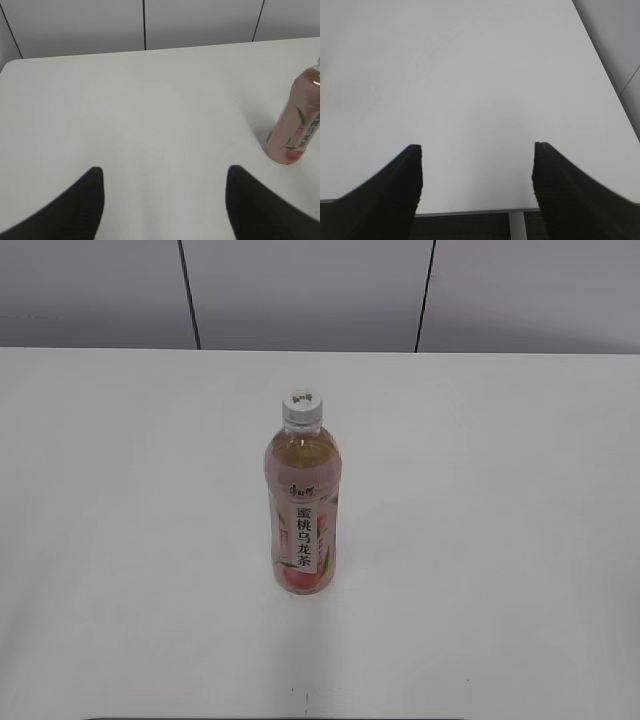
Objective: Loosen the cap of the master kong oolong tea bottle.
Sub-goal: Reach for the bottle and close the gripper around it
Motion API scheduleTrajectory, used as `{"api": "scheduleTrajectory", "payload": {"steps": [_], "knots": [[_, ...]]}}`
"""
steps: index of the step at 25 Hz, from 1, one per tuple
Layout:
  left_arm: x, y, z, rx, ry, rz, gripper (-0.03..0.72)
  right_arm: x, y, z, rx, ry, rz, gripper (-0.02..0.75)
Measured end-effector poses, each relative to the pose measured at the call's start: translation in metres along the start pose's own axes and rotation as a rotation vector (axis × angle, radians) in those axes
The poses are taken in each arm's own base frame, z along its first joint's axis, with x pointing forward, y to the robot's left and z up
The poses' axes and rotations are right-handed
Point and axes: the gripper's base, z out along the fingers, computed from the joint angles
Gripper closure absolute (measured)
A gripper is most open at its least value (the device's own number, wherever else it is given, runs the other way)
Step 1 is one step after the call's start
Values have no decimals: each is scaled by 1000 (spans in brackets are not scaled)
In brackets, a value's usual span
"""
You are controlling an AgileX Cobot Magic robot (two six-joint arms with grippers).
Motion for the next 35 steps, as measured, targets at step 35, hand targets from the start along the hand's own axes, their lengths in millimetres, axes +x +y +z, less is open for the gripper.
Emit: {"api": "scheduleTrajectory", "payload": {"steps": [35], "knots": [[-36,-1,-2,18,-314,-21,221,0,0,0,0,0,0,219]]}}
